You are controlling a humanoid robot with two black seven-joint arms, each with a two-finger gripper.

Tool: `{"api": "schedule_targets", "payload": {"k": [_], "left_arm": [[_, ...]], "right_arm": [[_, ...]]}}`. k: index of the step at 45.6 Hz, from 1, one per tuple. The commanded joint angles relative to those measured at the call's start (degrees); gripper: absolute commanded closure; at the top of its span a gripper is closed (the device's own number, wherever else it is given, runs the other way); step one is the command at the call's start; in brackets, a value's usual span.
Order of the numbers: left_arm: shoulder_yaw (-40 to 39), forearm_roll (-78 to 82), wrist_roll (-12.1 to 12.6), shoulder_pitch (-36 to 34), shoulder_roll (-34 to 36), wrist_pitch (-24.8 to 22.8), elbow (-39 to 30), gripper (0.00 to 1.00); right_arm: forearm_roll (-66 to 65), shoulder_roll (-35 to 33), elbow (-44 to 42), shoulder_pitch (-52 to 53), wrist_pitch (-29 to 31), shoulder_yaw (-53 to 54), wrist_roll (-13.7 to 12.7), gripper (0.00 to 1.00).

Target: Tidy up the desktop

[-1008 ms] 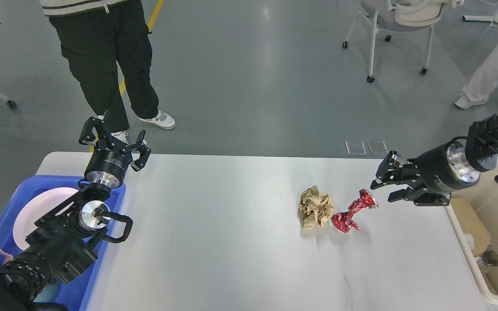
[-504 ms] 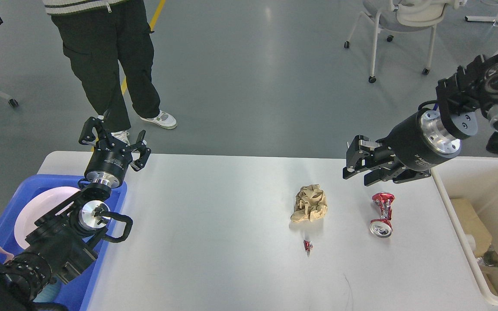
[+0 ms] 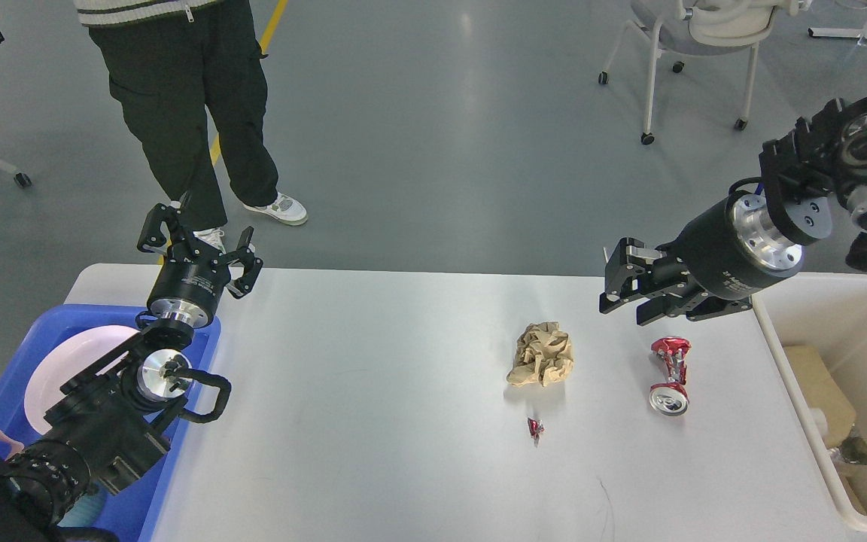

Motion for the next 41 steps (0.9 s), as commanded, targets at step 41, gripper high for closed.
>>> {"api": "schedule_targets", "payload": {"k": [41], "left_arm": [[0.0, 0.0, 0.0, 0.0, 0.0, -0.1, 0.0, 0.02]], "right_arm": [[-3.6, -2.2, -15.4, -23.0, -8.5, -1.6, 0.6, 1.0]]}}
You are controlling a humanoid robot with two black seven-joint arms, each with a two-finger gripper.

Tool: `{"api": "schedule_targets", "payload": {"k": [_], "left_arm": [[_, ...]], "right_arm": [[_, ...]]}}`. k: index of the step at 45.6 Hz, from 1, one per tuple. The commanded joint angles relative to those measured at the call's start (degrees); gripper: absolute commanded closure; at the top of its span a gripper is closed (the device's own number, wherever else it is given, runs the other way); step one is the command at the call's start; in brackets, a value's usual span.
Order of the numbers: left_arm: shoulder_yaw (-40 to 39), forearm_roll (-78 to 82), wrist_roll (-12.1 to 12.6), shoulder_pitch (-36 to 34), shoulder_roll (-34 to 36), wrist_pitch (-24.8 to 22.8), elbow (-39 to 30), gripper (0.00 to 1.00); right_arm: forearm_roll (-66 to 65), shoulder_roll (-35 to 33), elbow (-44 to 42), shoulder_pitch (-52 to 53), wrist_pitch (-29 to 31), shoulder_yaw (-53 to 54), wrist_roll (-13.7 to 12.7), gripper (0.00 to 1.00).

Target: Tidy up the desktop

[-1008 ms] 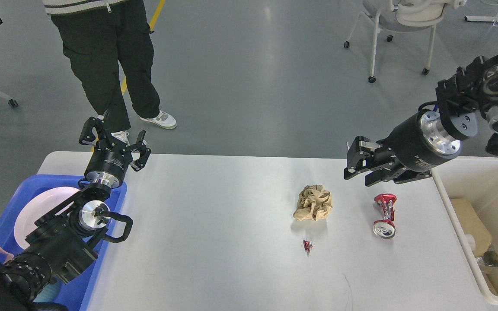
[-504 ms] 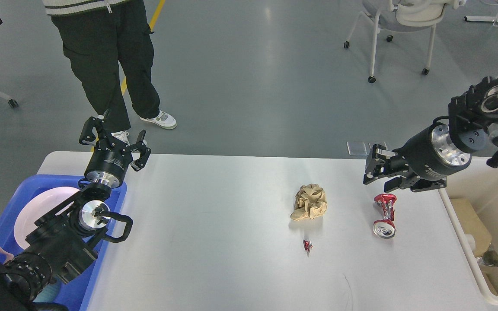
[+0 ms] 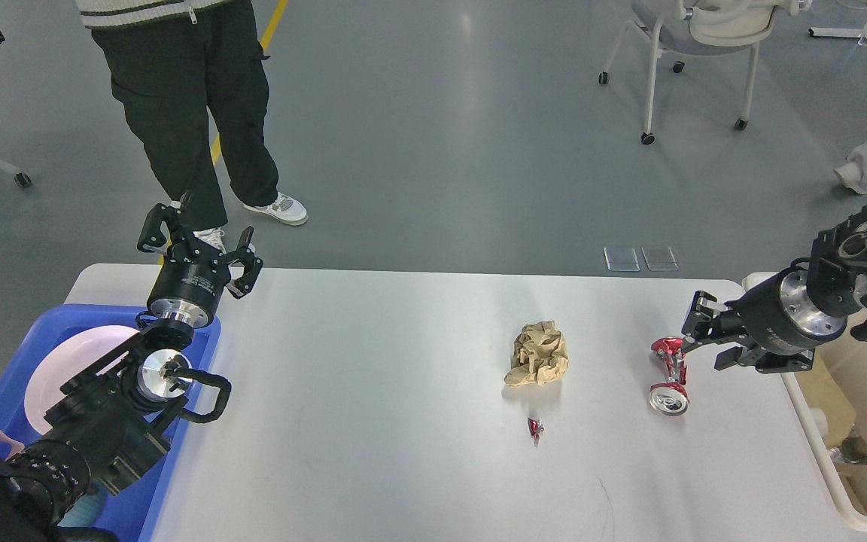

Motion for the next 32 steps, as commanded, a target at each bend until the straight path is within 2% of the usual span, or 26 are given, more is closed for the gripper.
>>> {"api": "schedule_targets", "payload": {"k": [1, 4, 5, 6, 7, 8, 9, 32], "left_arm": [[0.0, 0.0, 0.0, 0.0, 0.0, 0.0, 0.0, 0.02], [0.0, 0.0, 0.0, 0.0, 0.0, 0.0, 0.0, 0.02], [0.0, 0.0, 0.0, 0.0, 0.0, 0.1, 0.0, 0.02], [0.0, 0.0, 0.0, 0.0, 0.0, 0.1, 0.0, 0.02], [0.0, 0.0, 0.0, 0.0, 0.0, 0.0, 0.0, 0.02], [0.0, 0.0, 0.0, 0.0, 0.0, 0.0, 0.0, 0.02], [0.0, 0.0, 0.0, 0.0, 0.0, 0.0, 0.0, 0.02], [0.0, 0.0, 0.0, 0.0, 0.0, 0.0, 0.0, 0.02]], "right_arm": [[0.0, 0.5, -2.8, -2.1, -0.7, 0.1, 0.1, 1.0], [0.1, 0.9, -7.0, -5.3, -2.0, 0.4, 0.1, 1.0], [0.2, 1.4, -8.7, -6.6, -2.1, 0.8, 0.1, 0.7], [0.2, 2.2, -10.3, -7.9, -2.1, 1.2, 0.1, 0.08], [0.3, 3.0, -11.9, -9.0, -1.9, 1.6, -0.1, 0.0], [0.3, 4.0, -13.3, -10.2, -2.0, 2.1, 0.1, 0.07], [0.3, 4.5, -14.8, -11.5, -2.1, 2.5, 0.1, 0.0], [1.3, 11.4, -28.0, -27.0, -2.3, 12.5, 0.0, 0.0]]}}
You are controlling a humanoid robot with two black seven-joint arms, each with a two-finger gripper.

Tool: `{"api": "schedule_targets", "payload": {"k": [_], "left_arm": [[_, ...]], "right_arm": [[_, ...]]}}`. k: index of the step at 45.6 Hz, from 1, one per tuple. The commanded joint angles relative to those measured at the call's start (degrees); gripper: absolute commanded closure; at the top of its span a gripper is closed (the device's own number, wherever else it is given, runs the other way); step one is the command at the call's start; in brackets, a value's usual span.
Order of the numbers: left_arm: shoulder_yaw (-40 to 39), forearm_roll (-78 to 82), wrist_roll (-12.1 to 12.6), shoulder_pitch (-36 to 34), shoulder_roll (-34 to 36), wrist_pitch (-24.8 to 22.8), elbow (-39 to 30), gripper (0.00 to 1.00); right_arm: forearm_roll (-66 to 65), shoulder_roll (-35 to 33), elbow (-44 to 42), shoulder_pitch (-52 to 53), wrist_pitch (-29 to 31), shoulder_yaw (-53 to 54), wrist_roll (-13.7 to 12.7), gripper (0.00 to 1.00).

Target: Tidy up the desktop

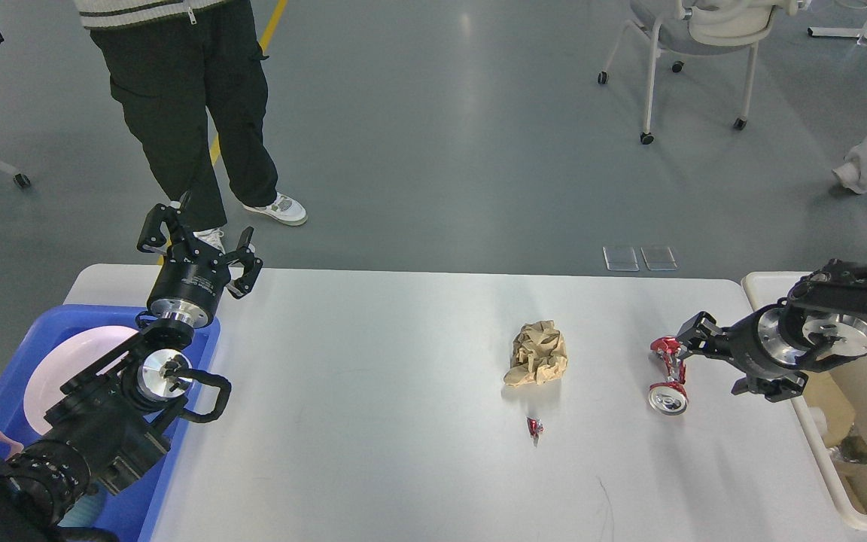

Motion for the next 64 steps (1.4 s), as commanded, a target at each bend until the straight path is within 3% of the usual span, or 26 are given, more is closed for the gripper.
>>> {"api": "schedule_targets", "payload": {"k": [1, 14, 30, 52, 55, 60, 64], "left_arm": [[0.0, 0.0, 0.0, 0.0, 0.0, 0.0, 0.0, 0.02], [0.0, 0.0, 0.0, 0.0, 0.0, -0.1, 0.0, 0.02], [0.0, 0.0, 0.0, 0.0, 0.0, -0.1, 0.0, 0.02], [0.0, 0.0, 0.0, 0.0, 0.0, -0.1, 0.0, 0.02], [0.0, 0.0, 0.0, 0.0, 0.0, -0.1, 0.0, 0.02], [0.0, 0.0, 0.0, 0.0, 0.0, -0.1, 0.0, 0.02], [0.0, 0.0, 0.0, 0.0, 0.0, 0.0, 0.0, 0.02]], "right_arm": [[0.0, 2.0, -2.9, -3.3, -0.1, 2.7, 0.0, 0.0], [0.0, 5.8, -10.1, -10.5, -0.5, 9.1, 0.2, 0.0], [-0.1, 8.2, -11.5, -13.5, -4.2, 9.7, 1.2, 0.0], [-0.1, 10.0, -15.9, -16.6, -6.4, 9.7, 5.0, 0.02], [-0.1, 10.1, -16.0, -16.7, -6.4, 9.7, 5.9, 0.1], [-0.1, 11.3, -17.5, -17.5, -6.4, 9.7, 8.7, 0.32], [-0.1, 12.0, -18.0, -18.1, -6.5, 9.6, 9.5, 0.62]]}}
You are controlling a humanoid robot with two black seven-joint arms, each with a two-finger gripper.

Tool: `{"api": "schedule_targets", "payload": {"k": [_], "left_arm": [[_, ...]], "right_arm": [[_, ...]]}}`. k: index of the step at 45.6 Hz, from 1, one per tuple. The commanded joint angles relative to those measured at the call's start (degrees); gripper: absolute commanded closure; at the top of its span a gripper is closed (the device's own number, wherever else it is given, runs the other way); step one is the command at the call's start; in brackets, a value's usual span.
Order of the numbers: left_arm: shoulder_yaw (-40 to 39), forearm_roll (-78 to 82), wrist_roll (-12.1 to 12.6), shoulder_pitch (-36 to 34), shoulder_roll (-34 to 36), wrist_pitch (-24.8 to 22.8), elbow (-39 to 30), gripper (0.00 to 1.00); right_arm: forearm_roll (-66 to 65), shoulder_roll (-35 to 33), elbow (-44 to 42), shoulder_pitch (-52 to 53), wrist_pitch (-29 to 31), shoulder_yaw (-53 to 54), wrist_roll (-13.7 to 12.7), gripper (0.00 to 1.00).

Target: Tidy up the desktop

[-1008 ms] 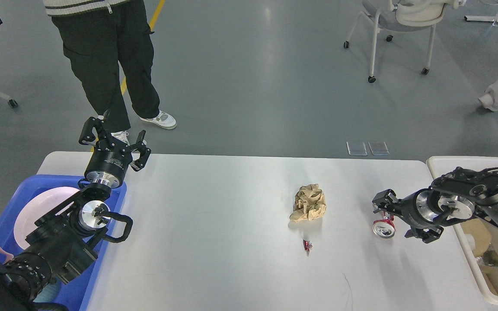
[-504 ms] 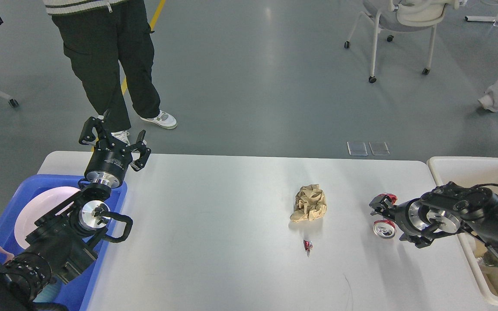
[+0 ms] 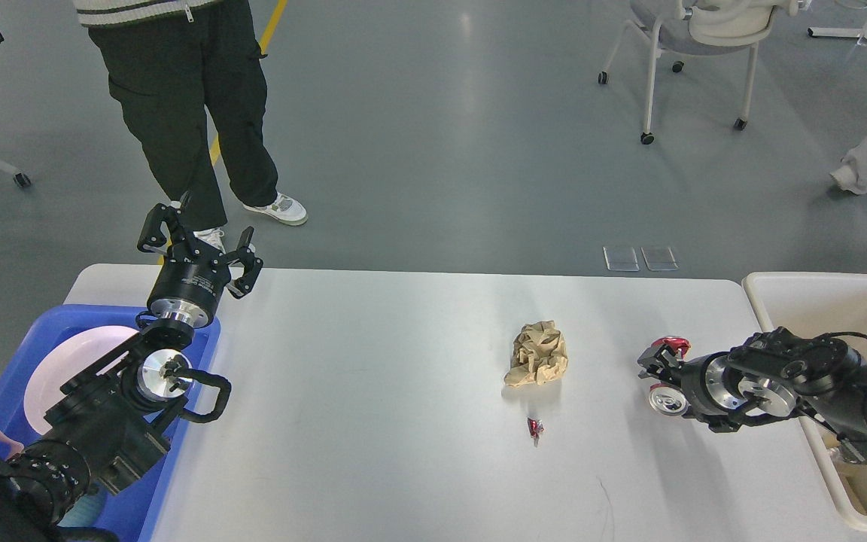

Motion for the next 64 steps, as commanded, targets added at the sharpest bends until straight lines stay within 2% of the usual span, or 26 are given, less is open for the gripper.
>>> {"api": "schedule_targets", "payload": {"k": [1, 3, 6, 16, 25, 34, 40, 47, 51, 55, 60, 64], "left_arm": [[0.0, 0.0, 0.0, 0.0, 0.0, 0.0, 0.0, 0.02], [0.0, 0.0, 0.0, 0.0, 0.0, 0.1, 0.0, 0.02], [0.0, 0.0, 0.0, 0.0, 0.0, 0.0, 0.0, 0.02], [0.0, 0.0, 0.0, 0.0, 0.0, 0.0, 0.0, 0.02], [0.0, 0.0, 0.0, 0.0, 0.0, 0.1, 0.0, 0.02], [0.0, 0.0, 0.0, 0.0, 0.0, 0.0, 0.0, 0.02], [0.0, 0.0, 0.0, 0.0, 0.0, 0.0, 0.0, 0.02], [0.0, 0.0, 0.0, 0.0, 0.0, 0.0, 0.0, 0.02], [0.0, 0.0, 0.0, 0.0, 0.0, 0.0, 0.0, 0.02], [0.0, 0.0, 0.0, 0.0, 0.0, 0.1, 0.0, 0.02], [0.0, 0.0, 0.0, 0.0, 0.0, 0.0, 0.0, 0.02], [0.0, 0.0, 0.0, 0.0, 0.0, 0.1, 0.0, 0.02]], "right_arm": [[0.0, 0.9, -0.8, -0.9, -0.2, -0.2, 1.5, 0.71], [-0.2, 0.9, -0.7, -0.9, -0.5, -0.3, 1.5, 0.88], [-0.9, 0.9, -0.6, -1.3, -1.8, -0.5, 1.5, 1.0], [-1.1, 0.7, 0.4, -1.1, -4.3, -0.6, 1.8, 1.0], [-1.4, -0.2, 3.2, 0.5, -4.3, -1.0, 2.1, 1.0], [-5.4, -10.1, 14.8, 9.8, -2.6, -4.3, 2.1, 1.0], [-5.5, -17.3, 25.0, 24.3, 4.0, -12.0, 2.2, 1.0], [-5.5, -22.3, 36.7, 44.5, 19.0, -15.8, 2.4, 1.0], [-5.4, -22.1, 40.2, 53.0, 25.9, -15.8, 2.4, 1.0], [-5.0, -20.9, 45.1, 59.8, 29.1, -16.4, 2.2, 1.0], [-4.8, -19.3, 51.8, 66.5, 29.4, -18.4, 2.1, 1.0], [-4.8, -18.4, 54.0, 69.2, 29.4, -19.4, 2.1, 1.0]]}}
